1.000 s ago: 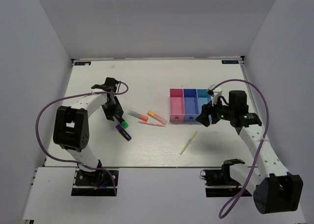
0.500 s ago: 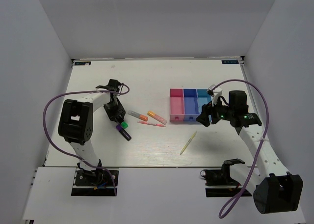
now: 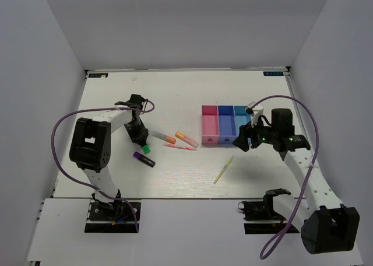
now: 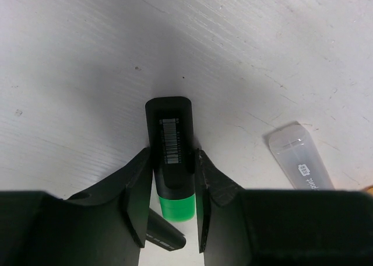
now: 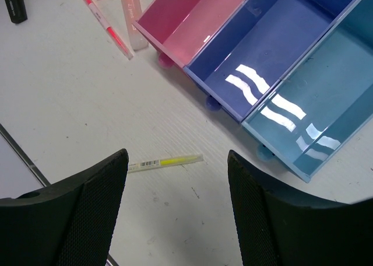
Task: Sort the stationery into containers
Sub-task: Pick up the pen from the center of the board, then place the pen in the storage box.
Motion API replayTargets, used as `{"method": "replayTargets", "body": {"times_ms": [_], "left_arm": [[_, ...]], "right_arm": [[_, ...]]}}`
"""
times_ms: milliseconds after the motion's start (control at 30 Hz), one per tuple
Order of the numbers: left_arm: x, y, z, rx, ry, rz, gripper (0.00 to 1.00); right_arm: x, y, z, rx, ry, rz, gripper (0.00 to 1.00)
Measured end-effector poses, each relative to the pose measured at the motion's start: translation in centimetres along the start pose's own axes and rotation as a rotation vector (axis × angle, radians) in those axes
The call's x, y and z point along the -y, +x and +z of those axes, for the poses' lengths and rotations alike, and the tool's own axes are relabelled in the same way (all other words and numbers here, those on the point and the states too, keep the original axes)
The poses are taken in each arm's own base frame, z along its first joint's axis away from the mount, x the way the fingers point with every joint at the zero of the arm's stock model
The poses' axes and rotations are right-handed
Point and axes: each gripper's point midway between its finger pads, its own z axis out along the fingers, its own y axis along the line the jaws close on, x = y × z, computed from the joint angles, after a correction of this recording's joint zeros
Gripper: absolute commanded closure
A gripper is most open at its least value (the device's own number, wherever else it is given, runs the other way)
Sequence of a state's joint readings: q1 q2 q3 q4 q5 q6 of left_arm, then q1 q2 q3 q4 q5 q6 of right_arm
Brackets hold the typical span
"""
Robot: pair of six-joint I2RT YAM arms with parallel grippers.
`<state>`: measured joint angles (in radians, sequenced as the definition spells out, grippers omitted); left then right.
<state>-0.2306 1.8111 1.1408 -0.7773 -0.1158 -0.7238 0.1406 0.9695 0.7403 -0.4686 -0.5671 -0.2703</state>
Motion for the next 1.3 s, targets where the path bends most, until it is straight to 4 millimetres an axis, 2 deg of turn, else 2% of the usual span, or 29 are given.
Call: {"method": "replayTargets", "body": {"times_ms": [33, 100, 200, 267, 300, 333, 367, 467, 500, 567, 667, 767, 833, 867, 933, 967, 1067, 1167, 1200, 1267, 1300], "left_arm": [[0.0, 0.0, 0.0, 0.0, 0.0, 0.002, 1.0], [0.0, 0.0, -0.1, 0.004, 0.0, 0.018, 1.0], [0.4, 0.0, -0.6, 0.016, -0.008, 0.073, 1.0], [1.7, -0.3, -1.6, 0.039, 0.009, 0.122, 1.0], [2.7, -0.6, -2.5, 0.052, 0.025, 0.147, 1.0], [4.0, -1.1, -3.6, 0.076, 0.052, 0.168, 1.0], [5.6, -1.7, -4.9, 0.107, 0.087, 0.19, 1.0], [11.2, -3.0, -9.6, 0.206, 0.234, 0.246, 1.0], [13.1, -3.1, -11.2, 0.237, 0.29, 0.266, 1.0], [16.7, -2.3, -14.3, 0.271, 0.401, 0.308, 1.0], [21.1, -0.5, -17.4, 0.286, 0.536, 0.363, 1.0], [25.7, 1.0, -18.9, 0.286, 0.639, 0.414, 1.0], [28.6, 1.8, -18.7, 0.282, 0.685, 0.443, 1.0], [29.8, 2.4, -18.1, 0.275, 0.698, 0.456, 1.0], [31.3, 3.5, -16.4, 0.253, 0.694, 0.48, 1.0], [31.8, 3.9, -15.5, 0.244, 0.688, 0.487, 1.0], [32.3, 5.2, -12.8, 0.206, 0.654, 0.504, 0.96], [32.0, 5.9, -11.1, 0.186, 0.629, 0.506, 0.9], [31.8, 6.0, -10.8, 0.183, 0.622, 0.506, 0.82], [31.7, 6.1, -10.4, 0.18, 0.617, 0.505, 0.74], [31.6, 6.1, -10.3, 0.177, 0.614, 0.505, 0.67]], "right_arm": [[0.0, 0.0, 0.0, 0.0, 0.0, 0.0, 0.28], [0.0, 0.0, 0.0, 0.001, 0.001, -0.001, 0.28], [0.0, 0.0, 0.0, 0.001, 0.001, -0.002, 0.33], [0.0, 0.0, 0.0, 0.001, 0.001, -0.002, 0.57], [0.0, 0.0, 0.0, 0.001, 0.002, -0.008, 0.84], [0.1, 0.0, 0.0, 0.002, 0.003, -0.014, 0.96], [0.1, 0.1, 0.0, 0.0, 0.004, -0.006, 1.0], [0.4, 0.2, -0.1, -0.005, 0.022, -0.001, 1.0], [0.5, 0.2, -0.1, -0.008, 0.031, -0.002, 1.0], [0.8, 0.3, -0.1, -0.013, 0.05, 0.0, 0.93], [1.4, 0.4, -0.2, -0.019, 0.079, 0.001, 0.88], [1.7, 0.4, -0.2, -0.022, 0.097, -0.002, 0.86], [1.9, 0.5, -0.2, -0.024, 0.107, -0.002, 0.85], [2.0, 0.5, -0.2, -0.026, 0.112, -0.001, 0.8], [2.1, 0.6, -0.3, -0.028, 0.119, 0.001, 0.78], [2.1, 0.6, -0.3, -0.029, 0.122, 0.0, 0.72], [2.3, 0.6, -0.3, -0.03, 0.128, 0.0, 0.69], [2.3, 0.7, -0.3, -0.032, 0.132, 0.0, 0.64], [2.3, 0.8, -0.3, -0.033, 0.133, 0.0, 0.57], [2.3, 0.9, -0.3, -0.036, 0.132, 0.003, 0.51], [2.3, 0.9, -0.2, -0.037, 0.132, 0.003, 0.45]]}}
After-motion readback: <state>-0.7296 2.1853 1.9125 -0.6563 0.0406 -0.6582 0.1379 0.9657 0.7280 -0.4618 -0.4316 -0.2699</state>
